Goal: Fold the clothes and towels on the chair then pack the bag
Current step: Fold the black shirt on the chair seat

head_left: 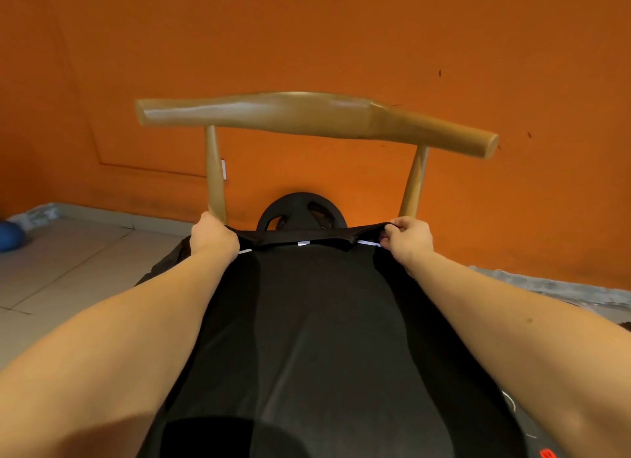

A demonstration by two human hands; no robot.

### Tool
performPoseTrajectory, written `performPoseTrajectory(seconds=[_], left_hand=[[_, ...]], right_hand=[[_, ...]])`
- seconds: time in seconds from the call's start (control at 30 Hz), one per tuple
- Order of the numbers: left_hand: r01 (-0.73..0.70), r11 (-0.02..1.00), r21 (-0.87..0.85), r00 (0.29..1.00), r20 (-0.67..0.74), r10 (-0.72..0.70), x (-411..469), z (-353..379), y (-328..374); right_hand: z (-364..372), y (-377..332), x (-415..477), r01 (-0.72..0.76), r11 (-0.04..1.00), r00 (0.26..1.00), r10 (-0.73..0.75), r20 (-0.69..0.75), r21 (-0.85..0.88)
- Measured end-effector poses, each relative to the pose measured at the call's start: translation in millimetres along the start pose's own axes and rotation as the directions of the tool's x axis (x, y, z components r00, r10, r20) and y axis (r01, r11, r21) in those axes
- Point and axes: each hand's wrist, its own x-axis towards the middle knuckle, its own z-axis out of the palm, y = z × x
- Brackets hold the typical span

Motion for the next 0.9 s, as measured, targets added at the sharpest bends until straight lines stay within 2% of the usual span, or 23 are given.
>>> performPoseTrajectory(seconds=[0.1,0.17,0.2,0.27,0.3,0.37,0.43,0.53,0.7,0.9], left_hand=[[-0.009,0.999,0.038,0.999,0.051,0.007,2.2,11.1,-0.2],[-0.092,0.988,0.127,0.987,0.141,0.074,0.4,15.8,-3.0],[-0.164,0.961,0.221,0.974,0.189,0.123,0.1,17.9,-5.6],[-0.312,0.847,0.43,0.947,0.214,0.24,-0.7,19.6,-10.0],[-0.361,0.79,0.495,0.933,0.2,0.3,-1.7,19.3,-11.4],[-0.403,0.743,0.534,0.913,0.172,0.371,-8.0,15.8,-10.5],[-0.412,0.753,0.513,0.91,0.195,0.365,-18.8,7.5,-5.0],[-0.453,0.761,0.464,0.888,0.307,0.342,-46.4,-6.1,-0.5],[-0.5,0.823,0.269,0.844,0.363,0.394,-154.4,-25.0,-1.6],[-0.67,0.723,0.171,0.706,0.447,0.549,-302.9,-33.6,-10.6]], right_hand=[[10.7,2.6,5.5,0.06,0.994,0.997,-0.056,0.05,-0.09],[16.4,2.5,7.3,0.082,0.977,0.984,-0.049,0.169,-0.197],[18.2,3.8,8.3,0.088,0.968,0.966,-0.025,0.258,-0.237],[19.5,0.3,3.6,0.09,0.963,0.926,0.013,0.376,-0.254],[18.4,-2.4,-0.2,0.114,0.959,0.919,-0.002,0.394,-0.261],[12.5,-7.9,-10.8,0.18,0.929,0.93,-0.053,0.364,-0.324],[0.2,-16.1,-28.1,0.213,0.901,0.946,-0.093,0.311,-0.377],[-27.5,-18.1,-64.2,0.218,0.881,0.948,-0.09,0.305,-0.421],[-84.2,-3.3,-150.8,0.161,0.895,0.97,-0.067,0.233,-0.415],[-144.1,28.9,-255.0,-0.03,0.95,0.983,0.084,0.163,-0.309]])
